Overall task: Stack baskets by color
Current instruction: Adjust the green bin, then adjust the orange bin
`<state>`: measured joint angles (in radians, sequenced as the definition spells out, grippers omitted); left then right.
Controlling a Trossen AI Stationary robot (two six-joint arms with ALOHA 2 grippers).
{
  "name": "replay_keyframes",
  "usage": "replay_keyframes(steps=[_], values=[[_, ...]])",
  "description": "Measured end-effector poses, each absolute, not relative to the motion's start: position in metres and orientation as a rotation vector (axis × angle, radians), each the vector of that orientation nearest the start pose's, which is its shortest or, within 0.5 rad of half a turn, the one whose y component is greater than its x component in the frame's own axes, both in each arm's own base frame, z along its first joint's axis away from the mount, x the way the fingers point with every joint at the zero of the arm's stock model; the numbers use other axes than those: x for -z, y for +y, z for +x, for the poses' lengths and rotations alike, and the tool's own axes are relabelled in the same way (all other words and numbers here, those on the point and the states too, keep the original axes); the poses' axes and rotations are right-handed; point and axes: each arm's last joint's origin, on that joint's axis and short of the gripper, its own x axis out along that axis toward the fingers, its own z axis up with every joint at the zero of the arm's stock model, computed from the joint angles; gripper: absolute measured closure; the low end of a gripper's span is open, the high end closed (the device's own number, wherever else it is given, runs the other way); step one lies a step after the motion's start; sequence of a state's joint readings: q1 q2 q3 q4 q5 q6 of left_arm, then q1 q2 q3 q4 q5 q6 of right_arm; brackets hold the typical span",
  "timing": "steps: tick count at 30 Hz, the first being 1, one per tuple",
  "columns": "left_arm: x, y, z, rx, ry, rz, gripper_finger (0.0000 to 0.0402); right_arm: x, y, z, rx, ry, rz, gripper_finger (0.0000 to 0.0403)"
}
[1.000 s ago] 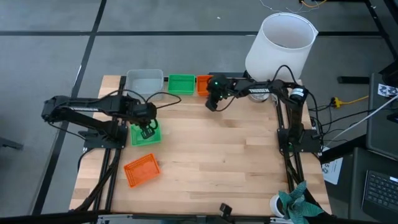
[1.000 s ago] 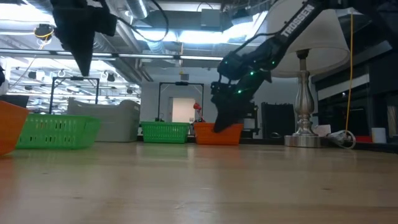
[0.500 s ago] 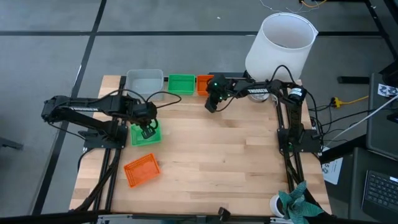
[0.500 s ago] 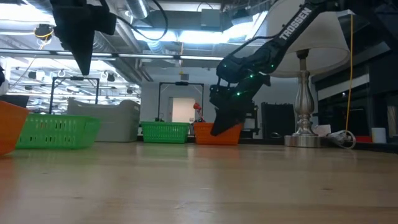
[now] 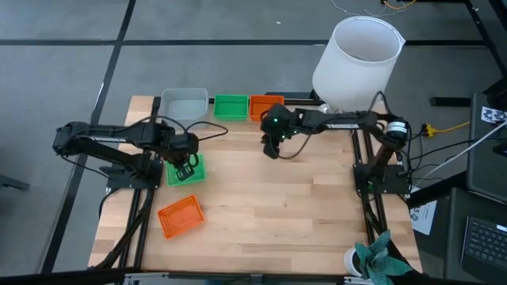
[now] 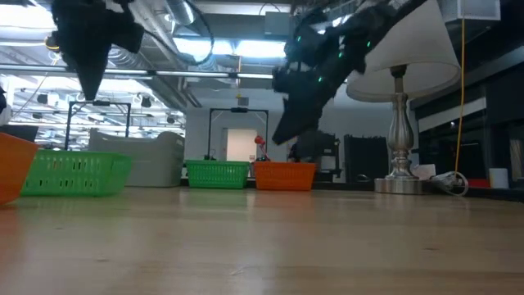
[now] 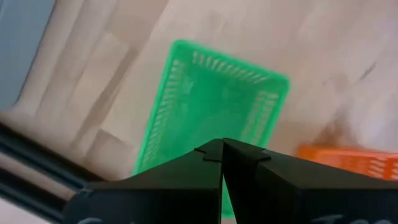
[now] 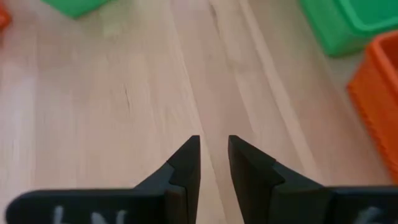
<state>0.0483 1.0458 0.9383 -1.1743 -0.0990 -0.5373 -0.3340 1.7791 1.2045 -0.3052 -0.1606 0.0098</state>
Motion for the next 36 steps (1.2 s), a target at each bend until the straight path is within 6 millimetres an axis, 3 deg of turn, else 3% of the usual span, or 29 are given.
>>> replay_keyframes(steps=[9,16,21,26,28,32,34,36], values=[[-0.224,0.014,0.155,-0.543,1.325,-0.351,0.0343,-0.26,-0.089,0.327,0.208,0.825,0.129,0.0319],[-0.219,0.005,0.154,-0.383,1.385,-0.498,0.0325,-0.295,-0.076,0.303,0.261,0.763,0.079,0.0319],[-0.188,0.011,0.176,-0.464,1.326,-0.383,0.0355,-0.304,-0.071,0.297,0.294,0.748,0.053,0.0319],[-0.159,0.031,0.221,-0.377,1.222,-0.273,0.0397,-0.304,-0.068,0.296,0.288,0.75,0.048,0.0319],[-0.164,0.047,0.249,-0.409,1.084,-0.18,0.0397,-0.304,-0.066,0.297,0.284,0.749,0.047,0.0319],[-0.209,0.067,0.302,-0.299,0.776,-0.062,0.0401,-0.304,-0.066,0.297,0.293,0.745,0.07,0.0319],[-0.232,0.062,0.316,-0.205,0.741,-0.04,0.0401,-0.303,-0.065,0.296,0.3,0.759,0.086,0.0319],[-0.246,0.054,0.317,-0.201,0.827,-0.001,0.0401,-0.302,-0.065,0.294,0.322,0.784,0.085,0.0319]])
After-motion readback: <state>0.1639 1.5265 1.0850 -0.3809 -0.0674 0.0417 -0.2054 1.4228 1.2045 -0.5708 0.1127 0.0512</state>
